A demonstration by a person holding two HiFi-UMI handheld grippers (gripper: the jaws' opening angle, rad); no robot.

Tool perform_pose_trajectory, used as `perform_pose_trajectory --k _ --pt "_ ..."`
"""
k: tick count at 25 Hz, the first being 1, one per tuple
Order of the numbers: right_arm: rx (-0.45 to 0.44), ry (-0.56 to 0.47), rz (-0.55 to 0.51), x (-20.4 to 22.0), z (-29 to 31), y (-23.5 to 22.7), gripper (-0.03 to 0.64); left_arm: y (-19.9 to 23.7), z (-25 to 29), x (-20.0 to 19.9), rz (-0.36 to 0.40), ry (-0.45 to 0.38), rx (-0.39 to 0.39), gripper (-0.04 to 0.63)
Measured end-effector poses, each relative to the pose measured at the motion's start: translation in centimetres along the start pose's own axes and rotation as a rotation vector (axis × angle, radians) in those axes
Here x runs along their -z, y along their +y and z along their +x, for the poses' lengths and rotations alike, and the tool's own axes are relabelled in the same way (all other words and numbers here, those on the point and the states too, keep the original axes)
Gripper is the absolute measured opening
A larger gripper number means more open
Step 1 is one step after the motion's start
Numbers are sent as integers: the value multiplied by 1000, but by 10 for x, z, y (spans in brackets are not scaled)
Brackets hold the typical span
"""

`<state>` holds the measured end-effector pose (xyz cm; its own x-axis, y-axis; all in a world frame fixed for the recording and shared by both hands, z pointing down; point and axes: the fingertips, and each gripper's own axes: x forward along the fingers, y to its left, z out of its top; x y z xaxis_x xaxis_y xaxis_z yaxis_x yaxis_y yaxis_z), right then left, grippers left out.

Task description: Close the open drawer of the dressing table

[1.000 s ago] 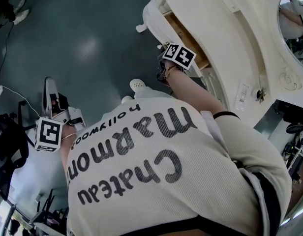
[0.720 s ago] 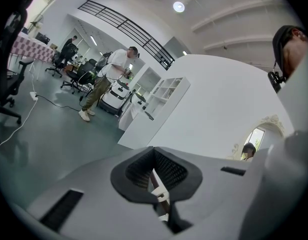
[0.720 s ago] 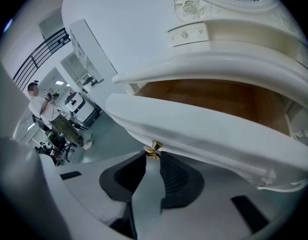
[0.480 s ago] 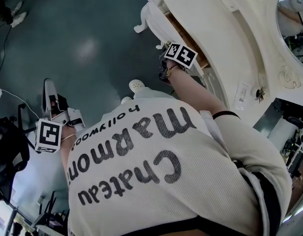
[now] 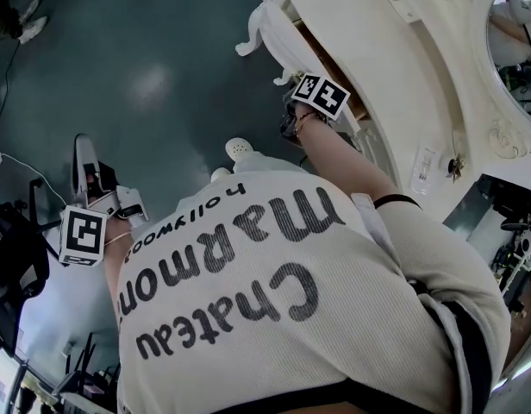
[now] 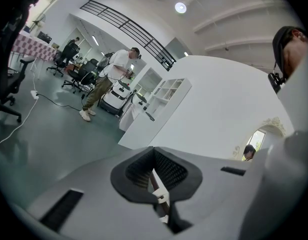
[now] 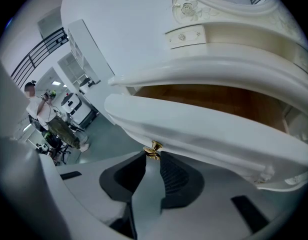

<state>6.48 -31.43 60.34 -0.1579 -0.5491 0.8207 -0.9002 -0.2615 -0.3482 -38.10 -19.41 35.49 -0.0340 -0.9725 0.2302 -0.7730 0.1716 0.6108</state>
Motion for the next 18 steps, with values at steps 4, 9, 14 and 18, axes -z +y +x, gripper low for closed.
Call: perform_pose_trajectory --k 4,9,14,18 --pt "7 -2 0 -1 0 -2 107 3 -1 2 -6 2 -16 6" --pt "5 -8 -1 -3 0 -3 107 4 -3 1 -20 -5 -25 6" --pt "3 -10 -10 -4 0 -3 107 -4 0 -4 19 -13 23 6" --pt "3 -14 -19 -5 0 -4 107 3 -6 0 -10 -6 -25 6"
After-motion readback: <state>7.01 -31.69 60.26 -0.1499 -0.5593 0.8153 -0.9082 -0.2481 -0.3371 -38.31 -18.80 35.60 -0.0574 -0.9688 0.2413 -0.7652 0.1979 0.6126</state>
